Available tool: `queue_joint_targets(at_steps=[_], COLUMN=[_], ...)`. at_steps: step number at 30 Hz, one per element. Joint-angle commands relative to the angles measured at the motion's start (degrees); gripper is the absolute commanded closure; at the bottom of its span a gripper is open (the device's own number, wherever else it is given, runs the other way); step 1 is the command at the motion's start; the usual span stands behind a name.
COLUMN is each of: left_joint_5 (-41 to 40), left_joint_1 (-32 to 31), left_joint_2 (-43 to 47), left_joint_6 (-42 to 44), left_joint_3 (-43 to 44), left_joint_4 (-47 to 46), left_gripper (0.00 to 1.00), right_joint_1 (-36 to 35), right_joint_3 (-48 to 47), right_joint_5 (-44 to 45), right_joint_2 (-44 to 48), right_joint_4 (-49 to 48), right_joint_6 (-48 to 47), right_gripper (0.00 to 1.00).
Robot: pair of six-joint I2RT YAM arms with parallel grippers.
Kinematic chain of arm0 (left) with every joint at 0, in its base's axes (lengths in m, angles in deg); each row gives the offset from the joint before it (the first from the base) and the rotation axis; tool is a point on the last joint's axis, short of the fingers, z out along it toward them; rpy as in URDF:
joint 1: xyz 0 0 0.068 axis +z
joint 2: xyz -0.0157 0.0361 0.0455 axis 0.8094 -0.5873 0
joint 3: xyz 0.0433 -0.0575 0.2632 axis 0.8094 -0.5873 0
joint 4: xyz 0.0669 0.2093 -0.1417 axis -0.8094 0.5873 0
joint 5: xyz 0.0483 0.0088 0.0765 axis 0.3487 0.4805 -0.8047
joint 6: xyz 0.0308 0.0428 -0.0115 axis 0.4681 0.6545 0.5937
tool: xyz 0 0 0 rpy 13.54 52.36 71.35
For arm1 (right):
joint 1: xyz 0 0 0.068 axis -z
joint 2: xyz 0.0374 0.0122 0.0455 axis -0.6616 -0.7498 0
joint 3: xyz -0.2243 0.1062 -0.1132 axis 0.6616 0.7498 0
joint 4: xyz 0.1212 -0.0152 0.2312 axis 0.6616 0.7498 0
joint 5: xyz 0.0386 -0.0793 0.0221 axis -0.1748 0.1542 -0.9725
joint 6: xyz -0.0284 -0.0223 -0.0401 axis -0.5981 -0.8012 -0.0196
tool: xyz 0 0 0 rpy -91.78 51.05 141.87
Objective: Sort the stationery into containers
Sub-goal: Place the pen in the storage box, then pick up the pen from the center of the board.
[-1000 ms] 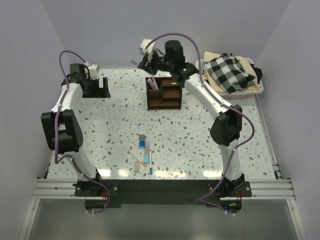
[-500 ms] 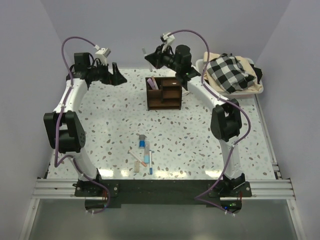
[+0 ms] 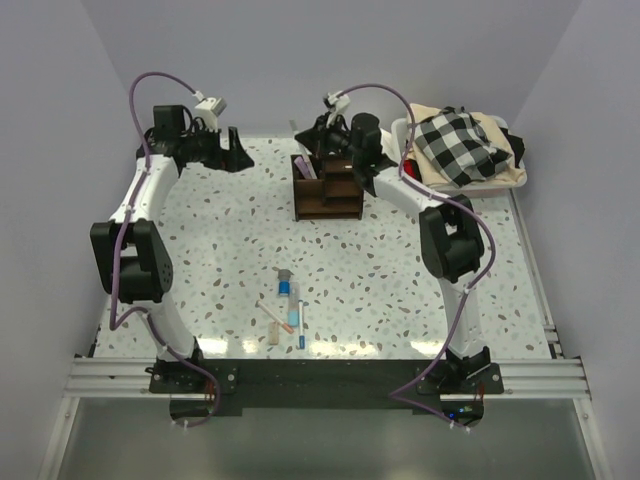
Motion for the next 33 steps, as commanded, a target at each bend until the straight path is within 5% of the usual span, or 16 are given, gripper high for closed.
queue_joint_targets(at_steps=[1, 7, 10, 12, 22, 27, 33], left_joint_5=[-5.39, -10.23, -10.14, -10.14, -8.57, -8.3, -10.84], left_joint_1=[-1.18, -1.62, -1.71, -1.8, -1.88, -1.62, -0.13], left_joint_2=[-0.07, 0.02, 0.11, 0.37, 3.8, 6.7, 13.98], left_joint_6=[-0.5, -0.16, -0.07, 0.2, 1.86, 6.33, 11.97], left_joint_3=[1.67, 1.49, 1.58, 1.67, -1.4, -4.3, -15.35], left_joint_4=[1.03, 1.73, 1.65, 1.56, 0.68, 0.68, -1.42], left_gripper=[0.0, 0.0, 0.0, 0.0, 0.0, 0.0, 0.0], right_joint_1=[0.15, 0.24, 0.24, 0.15, 0.16, 0.07, -4.4], right_joint_3=[3.77, 10.53, 13.26, 14.75, 20.03, 22.49, 16.43], right_joint_5=[-0.87, -0.52, -0.43, -0.78, -2.01, -11.9, -20.74], right_joint_2=[1.2, 3.32, 4.9, 6.57, 19.83, 28.35, 31.45], right_joint_4=[-6.07, -9.67, -10.91, -11.17, -5.47, 9.71, 59.35], right_joint_6=[-2.95, -6.02, -6.99, -7.7, -11.38, -22.44, -61.52], right_gripper=[1.0, 0.96, 0.6, 0.51, 0.43, 0.43, 0.44])
